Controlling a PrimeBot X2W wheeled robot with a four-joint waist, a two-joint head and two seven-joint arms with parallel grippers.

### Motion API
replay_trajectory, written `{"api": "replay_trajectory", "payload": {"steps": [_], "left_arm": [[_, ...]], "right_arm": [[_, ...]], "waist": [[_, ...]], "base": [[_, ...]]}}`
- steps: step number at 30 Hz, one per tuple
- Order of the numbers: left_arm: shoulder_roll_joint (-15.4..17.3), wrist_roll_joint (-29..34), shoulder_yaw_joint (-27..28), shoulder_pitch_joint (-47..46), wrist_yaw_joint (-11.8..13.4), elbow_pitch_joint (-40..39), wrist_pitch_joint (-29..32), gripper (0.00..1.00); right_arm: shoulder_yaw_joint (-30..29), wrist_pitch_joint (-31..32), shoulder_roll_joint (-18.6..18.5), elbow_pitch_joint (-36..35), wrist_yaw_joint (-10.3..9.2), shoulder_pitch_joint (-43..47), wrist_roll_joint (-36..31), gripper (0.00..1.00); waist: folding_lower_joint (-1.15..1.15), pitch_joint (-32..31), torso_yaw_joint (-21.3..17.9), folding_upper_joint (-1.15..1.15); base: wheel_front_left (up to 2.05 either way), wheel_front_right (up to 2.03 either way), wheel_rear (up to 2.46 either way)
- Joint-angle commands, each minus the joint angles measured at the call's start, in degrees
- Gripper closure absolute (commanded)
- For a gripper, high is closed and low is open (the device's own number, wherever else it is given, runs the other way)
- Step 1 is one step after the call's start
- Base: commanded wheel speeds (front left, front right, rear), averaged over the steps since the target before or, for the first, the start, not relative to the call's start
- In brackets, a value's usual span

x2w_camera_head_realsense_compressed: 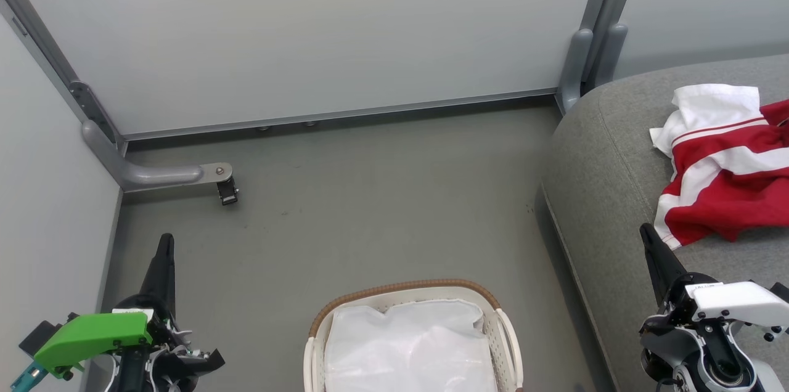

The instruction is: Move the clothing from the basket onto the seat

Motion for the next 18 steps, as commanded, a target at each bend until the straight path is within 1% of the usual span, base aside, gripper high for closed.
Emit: {"api": "replay_trajectory", "payload": {"steps": [1, 18], "left_arm": [[0.38, -0.2, 0.12, -0.67, -0.28, -0.19, 0.22, 1.0], [0.38, -0.2, 0.11, -0.67, -0.28, -0.18, 0.21, 1.0]], "right_arm": [[-0.08, 0.13, -0.17, -0.15, -0.01, 0.53, 0.23, 1.0], [-0.08, 0.13, -0.17, -0.15, 0.0, 0.53, 0.23, 1.0]], "waist": [[0.0, 0.0, 0.0, 0.4], [0.0, 0.0, 0.0, 0.4]], "base": [[0.0, 0.0, 0.0], [0.0, 0.0, 0.0]]}}
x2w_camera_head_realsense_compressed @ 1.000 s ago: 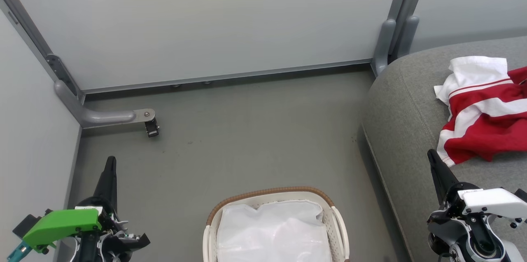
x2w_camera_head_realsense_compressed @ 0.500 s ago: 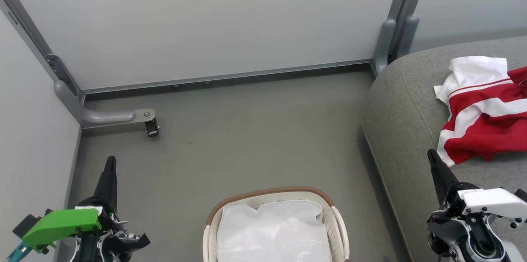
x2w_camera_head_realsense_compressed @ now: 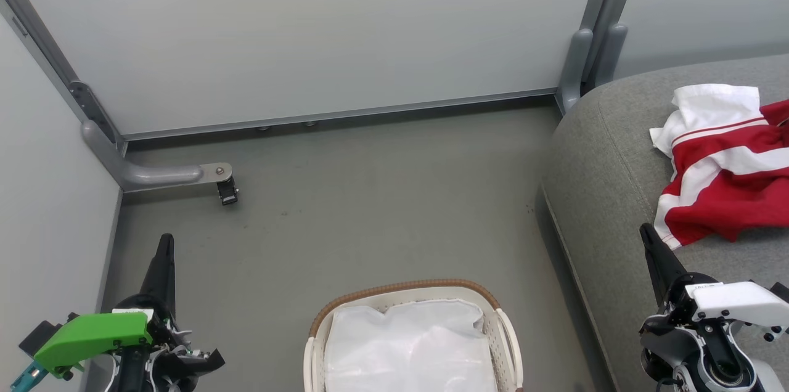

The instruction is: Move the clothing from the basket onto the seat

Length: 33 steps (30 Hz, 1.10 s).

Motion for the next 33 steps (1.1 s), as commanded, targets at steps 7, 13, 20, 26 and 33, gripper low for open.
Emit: {"api": "replay_trajectory", "payload": {"steps": [7, 13, 20, 26, 33], "left_arm": [[0.38, -0.2, 0.11, -0.67, -0.26, -0.17, 0.21, 1.0], [0.38, -0.2, 0.11, -0.67, -0.27, -0.17, 0.21, 1.0], [0.38, -0.2, 0.11, -0.67, -0.26, -0.17, 0.21, 1.0], [0.38, -0.2, 0.11, -0.67, -0.27, -0.17, 0.21, 1.0], [0.38, -0.2, 0.11, -0.67, -0.27, -0.18, 0.21, 1.0]], "right_arm": [[-0.08, 0.12, -0.17, -0.15, -0.01, 0.53, 0.23, 1.0], [-0.08, 0.12, -0.17, -0.15, -0.01, 0.53, 0.23, 1.0], [-0.07, 0.12, -0.17, -0.15, -0.01, 0.53, 0.23, 1.0], [-0.07, 0.12, -0.17, -0.15, -0.01, 0.53, 0.23, 1.0], [-0.07, 0.12, -0.17, -0.15, -0.01, 0.53, 0.24, 1.0]], "waist": [[0.0, 0.0, 0.0, 0.39], [0.0, 0.0, 0.0, 0.39], [0.0, 0.0, 0.0, 0.39], [0.0, 0.0, 0.0, 0.39], [0.0, 0.0, 0.0, 0.39]], "base": [[0.0, 0.0, 0.0], [0.0, 0.0, 0.0], [0.0, 0.0, 0.0], [0.0, 0.0, 0.0], [0.0, 0.0, 0.0]]}}
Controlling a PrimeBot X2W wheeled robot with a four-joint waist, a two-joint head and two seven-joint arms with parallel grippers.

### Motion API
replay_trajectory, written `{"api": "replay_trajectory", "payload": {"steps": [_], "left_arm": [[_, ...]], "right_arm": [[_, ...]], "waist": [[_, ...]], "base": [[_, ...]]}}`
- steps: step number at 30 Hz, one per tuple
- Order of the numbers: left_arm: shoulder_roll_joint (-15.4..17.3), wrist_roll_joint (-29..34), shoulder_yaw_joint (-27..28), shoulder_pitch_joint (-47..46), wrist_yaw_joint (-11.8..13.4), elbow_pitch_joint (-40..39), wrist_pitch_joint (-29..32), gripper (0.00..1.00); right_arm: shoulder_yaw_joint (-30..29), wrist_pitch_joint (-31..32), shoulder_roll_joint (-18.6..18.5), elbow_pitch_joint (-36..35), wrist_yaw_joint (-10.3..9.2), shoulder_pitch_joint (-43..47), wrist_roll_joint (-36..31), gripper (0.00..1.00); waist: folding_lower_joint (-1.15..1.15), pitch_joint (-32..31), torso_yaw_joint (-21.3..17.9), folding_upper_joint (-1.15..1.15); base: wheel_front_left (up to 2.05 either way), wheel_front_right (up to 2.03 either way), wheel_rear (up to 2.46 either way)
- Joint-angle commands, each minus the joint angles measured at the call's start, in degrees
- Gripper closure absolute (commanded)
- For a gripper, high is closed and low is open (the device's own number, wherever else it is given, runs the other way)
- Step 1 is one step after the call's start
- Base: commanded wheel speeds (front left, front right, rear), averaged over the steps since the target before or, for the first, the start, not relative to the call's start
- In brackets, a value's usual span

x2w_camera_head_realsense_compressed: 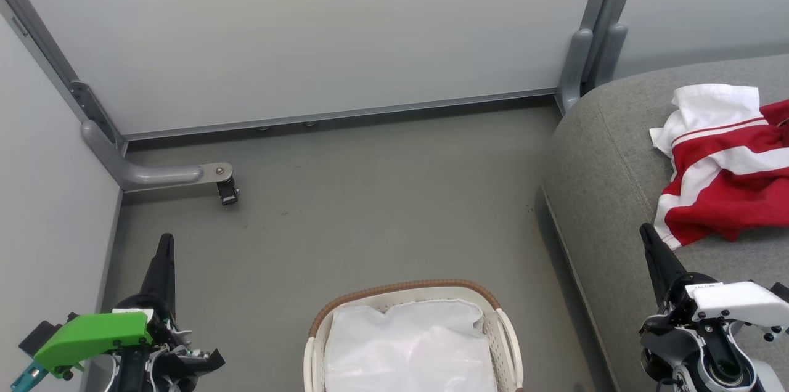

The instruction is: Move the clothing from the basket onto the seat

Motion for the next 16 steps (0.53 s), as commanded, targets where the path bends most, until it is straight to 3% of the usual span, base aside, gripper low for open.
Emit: {"api": "replay_trajectory", "payload": {"steps": [1, 16], "left_arm": [[0.38, -0.2, 0.11, -0.67, -0.26, -0.18, 0.21, 1.0], [0.38, -0.2, 0.11, -0.67, -0.26, -0.17, 0.21, 1.0]], "right_arm": [[-0.07, 0.12, -0.17, -0.15, -0.01, 0.53, 0.24, 1.0], [-0.07, 0.12, -0.17, -0.15, -0.01, 0.53, 0.24, 1.0]], "waist": [[0.0, 0.0, 0.0, 0.39], [0.0, 0.0, 0.0, 0.39]], "base": [[0.0, 0.0, 0.0], [0.0, 0.0, 0.0]]}}
